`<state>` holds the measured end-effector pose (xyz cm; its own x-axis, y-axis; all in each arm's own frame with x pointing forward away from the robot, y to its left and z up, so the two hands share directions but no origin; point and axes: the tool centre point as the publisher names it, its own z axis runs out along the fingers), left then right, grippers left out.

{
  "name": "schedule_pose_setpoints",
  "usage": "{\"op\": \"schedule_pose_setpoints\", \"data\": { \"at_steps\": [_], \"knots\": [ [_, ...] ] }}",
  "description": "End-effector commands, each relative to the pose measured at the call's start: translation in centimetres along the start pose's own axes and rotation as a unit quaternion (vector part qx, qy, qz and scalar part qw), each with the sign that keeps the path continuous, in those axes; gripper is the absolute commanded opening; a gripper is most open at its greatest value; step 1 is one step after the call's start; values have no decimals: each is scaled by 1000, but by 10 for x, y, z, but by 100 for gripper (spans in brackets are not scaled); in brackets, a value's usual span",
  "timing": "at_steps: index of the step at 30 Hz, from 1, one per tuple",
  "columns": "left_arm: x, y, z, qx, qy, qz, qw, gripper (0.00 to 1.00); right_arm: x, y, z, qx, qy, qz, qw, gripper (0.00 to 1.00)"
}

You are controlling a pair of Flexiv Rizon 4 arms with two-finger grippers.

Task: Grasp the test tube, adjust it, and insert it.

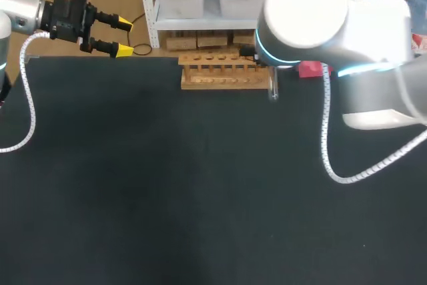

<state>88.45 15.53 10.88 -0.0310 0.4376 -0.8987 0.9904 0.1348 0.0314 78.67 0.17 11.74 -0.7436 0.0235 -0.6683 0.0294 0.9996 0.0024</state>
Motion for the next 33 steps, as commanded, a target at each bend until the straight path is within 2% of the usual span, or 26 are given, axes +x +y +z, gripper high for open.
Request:
{"op": "schedule_pose_setpoints", "data": {
  "at_steps": [1,10,18,33],
  "knots": [
    [0,-1,0,-1,0,1,1000,100,-4,15,22,-2,4,4,1000,0],
    [0,-1,0,-1,0,1,1000,100,2,38,42,2,6,-8,1000,0],
    [0,-1,0,-1,0,1,1000,100,11,48,63,6,21,-12,1000,0],
    [0,-1,0,-1,0,1,1000,100,11,44,89,20,35,-10,999,0]
  ]
}}
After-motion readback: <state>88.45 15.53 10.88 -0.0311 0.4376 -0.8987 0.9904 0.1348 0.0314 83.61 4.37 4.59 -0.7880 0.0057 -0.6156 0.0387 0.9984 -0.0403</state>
